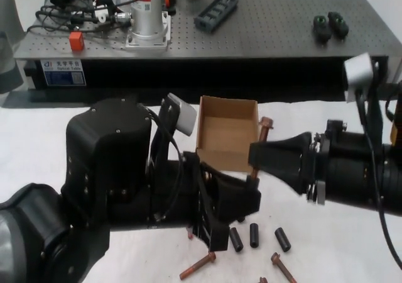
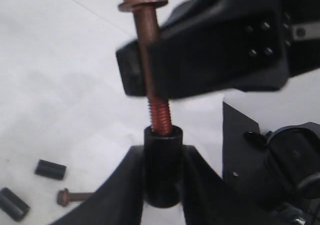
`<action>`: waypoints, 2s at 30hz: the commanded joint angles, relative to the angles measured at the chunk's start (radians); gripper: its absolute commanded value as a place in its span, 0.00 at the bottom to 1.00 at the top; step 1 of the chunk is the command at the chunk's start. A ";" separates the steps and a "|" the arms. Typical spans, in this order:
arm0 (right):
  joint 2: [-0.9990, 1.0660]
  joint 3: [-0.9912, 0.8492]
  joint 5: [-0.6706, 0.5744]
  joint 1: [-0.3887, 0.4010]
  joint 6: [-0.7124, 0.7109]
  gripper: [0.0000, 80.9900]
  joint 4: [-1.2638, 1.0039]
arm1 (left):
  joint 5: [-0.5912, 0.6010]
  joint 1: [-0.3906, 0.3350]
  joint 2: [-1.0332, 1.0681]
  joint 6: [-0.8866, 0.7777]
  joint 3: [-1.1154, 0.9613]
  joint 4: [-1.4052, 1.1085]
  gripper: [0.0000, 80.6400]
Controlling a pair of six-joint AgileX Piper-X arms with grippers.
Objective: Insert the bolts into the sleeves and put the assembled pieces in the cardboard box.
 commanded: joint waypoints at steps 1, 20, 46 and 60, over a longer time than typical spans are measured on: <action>0.005 -0.003 -0.033 0.001 -0.022 0.62 0.021 | -0.062 0.000 -0.013 0.085 -0.011 -0.025 0.01; -0.197 -0.005 0.027 -0.280 -0.192 0.55 0.314 | -0.506 0.002 0.136 0.149 -0.050 -0.418 0.01; -0.142 -0.005 0.447 -0.292 -0.335 0.55 0.631 | -0.477 0.109 1.165 -0.046 -1.535 0.977 0.10; 0.393 -0.212 0.517 -0.140 -0.514 0.45 0.686 | -0.485 0.115 1.077 -0.068 -1.535 1.117 0.38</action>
